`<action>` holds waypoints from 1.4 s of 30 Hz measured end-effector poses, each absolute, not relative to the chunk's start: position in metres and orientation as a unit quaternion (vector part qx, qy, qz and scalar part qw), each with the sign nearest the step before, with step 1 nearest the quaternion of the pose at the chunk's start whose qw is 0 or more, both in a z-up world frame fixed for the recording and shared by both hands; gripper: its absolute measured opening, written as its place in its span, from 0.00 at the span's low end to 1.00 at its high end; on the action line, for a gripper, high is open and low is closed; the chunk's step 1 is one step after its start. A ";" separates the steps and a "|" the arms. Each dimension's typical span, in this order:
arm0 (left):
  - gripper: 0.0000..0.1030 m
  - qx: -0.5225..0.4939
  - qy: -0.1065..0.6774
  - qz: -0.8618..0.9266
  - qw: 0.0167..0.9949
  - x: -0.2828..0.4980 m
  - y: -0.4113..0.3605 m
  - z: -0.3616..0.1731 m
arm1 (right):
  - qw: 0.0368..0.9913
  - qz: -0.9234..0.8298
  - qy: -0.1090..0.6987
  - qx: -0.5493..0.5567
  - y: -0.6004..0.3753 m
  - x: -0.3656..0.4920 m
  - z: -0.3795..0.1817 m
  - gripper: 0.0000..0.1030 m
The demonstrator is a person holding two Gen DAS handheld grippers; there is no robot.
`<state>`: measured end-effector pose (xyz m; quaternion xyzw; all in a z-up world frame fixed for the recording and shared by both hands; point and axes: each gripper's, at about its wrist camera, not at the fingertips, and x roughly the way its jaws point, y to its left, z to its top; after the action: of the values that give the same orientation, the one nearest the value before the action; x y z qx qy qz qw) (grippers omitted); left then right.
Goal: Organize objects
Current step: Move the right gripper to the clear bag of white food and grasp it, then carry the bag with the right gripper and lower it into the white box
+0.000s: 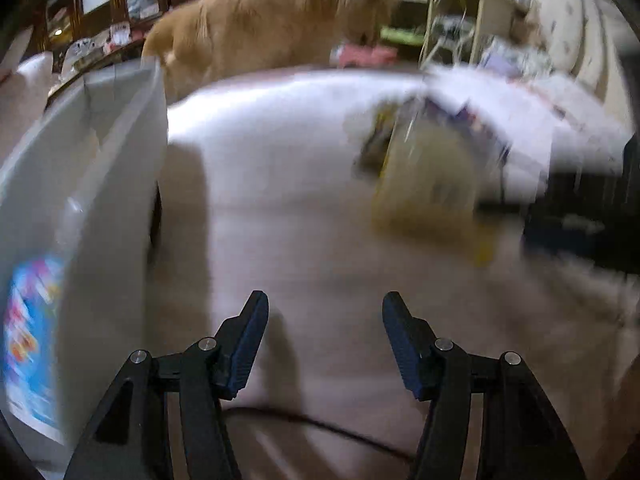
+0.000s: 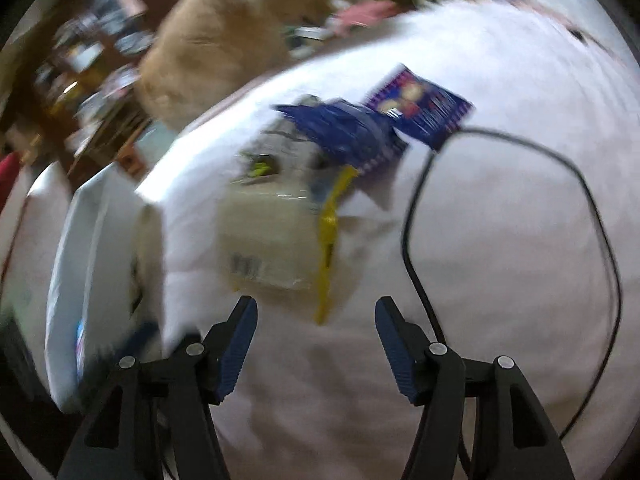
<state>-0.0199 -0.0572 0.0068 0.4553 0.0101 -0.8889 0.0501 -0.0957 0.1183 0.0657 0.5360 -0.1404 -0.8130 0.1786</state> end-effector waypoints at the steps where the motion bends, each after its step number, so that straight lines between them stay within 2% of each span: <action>1: 0.59 0.428 0.001 -0.902 0.050 -0.012 -0.056 0.004 | 0.170 -0.814 -0.149 0.535 0.115 -0.099 0.066 0.58; 3: 0.69 0.437 -0.005 -0.897 0.064 -0.017 -0.058 0.006 | 0.153 -0.821 -0.159 0.526 0.106 -0.103 0.073 0.58; 7: 0.72 0.437 0.024 -0.897 0.062 -0.016 -0.069 0.004 | 0.144 -0.836 -0.127 0.514 0.081 -0.107 0.086 0.58; 11: 0.73 0.437 0.022 -0.897 0.063 -0.012 -0.074 0.005 | 0.107 -0.826 -0.094 0.545 0.057 -0.124 0.077 0.73; 15: 0.73 0.436 0.026 -0.897 0.061 -0.010 -0.076 0.005 | 0.113 -0.774 -0.140 0.607 0.053 -0.145 0.047 0.81; 17: 0.73 0.436 0.028 -0.897 0.060 -0.010 -0.079 0.005 | 0.124 -0.770 -0.129 0.613 0.053 -0.150 0.043 0.79; 18: 0.73 0.436 0.029 -0.897 0.059 -0.010 -0.079 0.005 | 0.130 -0.772 -0.127 0.609 0.055 -0.150 0.046 0.73; 21: 0.73 0.437 0.027 -0.897 0.060 -0.012 -0.080 0.005 | 0.162 -0.762 -0.136 0.611 0.069 -0.146 0.048 0.66; 29: 0.74 0.438 0.014 -0.897 0.064 -0.011 -0.072 0.003 | 0.279 -0.708 -0.172 0.626 0.109 -0.127 0.053 0.65; 36: 0.71 0.403 0.110 -0.908 -0.033 0.007 -0.081 0.022 | 0.298 -0.694 -0.260 0.602 0.136 -0.123 0.052 0.65; 42: 0.71 0.364 0.097 -0.921 -0.098 0.020 -0.056 0.056 | 0.296 -0.691 -0.322 0.576 0.144 -0.127 0.050 0.65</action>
<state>0.0199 -0.0564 0.0562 0.3635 0.0968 -0.9213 -0.0979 -0.1272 0.1440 0.0496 0.5757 -0.3223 -0.6907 0.2961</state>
